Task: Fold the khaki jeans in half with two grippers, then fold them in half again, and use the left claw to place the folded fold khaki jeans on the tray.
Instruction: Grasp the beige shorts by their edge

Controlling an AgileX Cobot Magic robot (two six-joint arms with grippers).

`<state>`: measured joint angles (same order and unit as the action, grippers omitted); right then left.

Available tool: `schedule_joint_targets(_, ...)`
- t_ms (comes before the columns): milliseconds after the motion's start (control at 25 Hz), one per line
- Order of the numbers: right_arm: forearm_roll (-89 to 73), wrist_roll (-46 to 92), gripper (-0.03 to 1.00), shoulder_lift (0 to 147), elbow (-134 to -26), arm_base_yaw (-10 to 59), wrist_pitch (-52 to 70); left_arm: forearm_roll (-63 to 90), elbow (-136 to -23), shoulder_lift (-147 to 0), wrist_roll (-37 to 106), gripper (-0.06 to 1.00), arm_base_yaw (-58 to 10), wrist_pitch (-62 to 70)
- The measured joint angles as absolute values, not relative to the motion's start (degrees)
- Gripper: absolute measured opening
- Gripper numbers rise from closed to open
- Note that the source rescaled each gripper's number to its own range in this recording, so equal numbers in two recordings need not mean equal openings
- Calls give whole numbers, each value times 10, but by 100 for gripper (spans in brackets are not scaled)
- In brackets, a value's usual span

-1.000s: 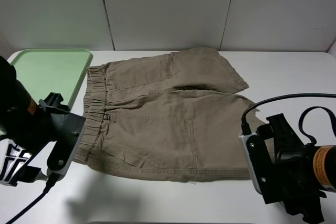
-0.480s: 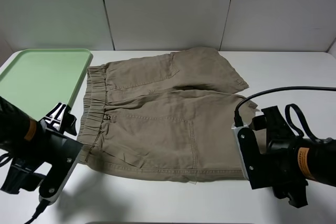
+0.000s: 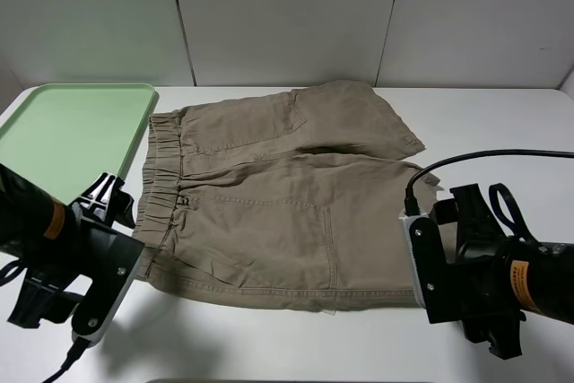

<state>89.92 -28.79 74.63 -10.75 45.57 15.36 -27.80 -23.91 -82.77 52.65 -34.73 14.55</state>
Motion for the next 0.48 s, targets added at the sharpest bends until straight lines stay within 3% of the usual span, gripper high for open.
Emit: schedule_joint_targets(480,932,-316,100,758,-107,456,167,-295,-238,-900,499,97,-347,72)
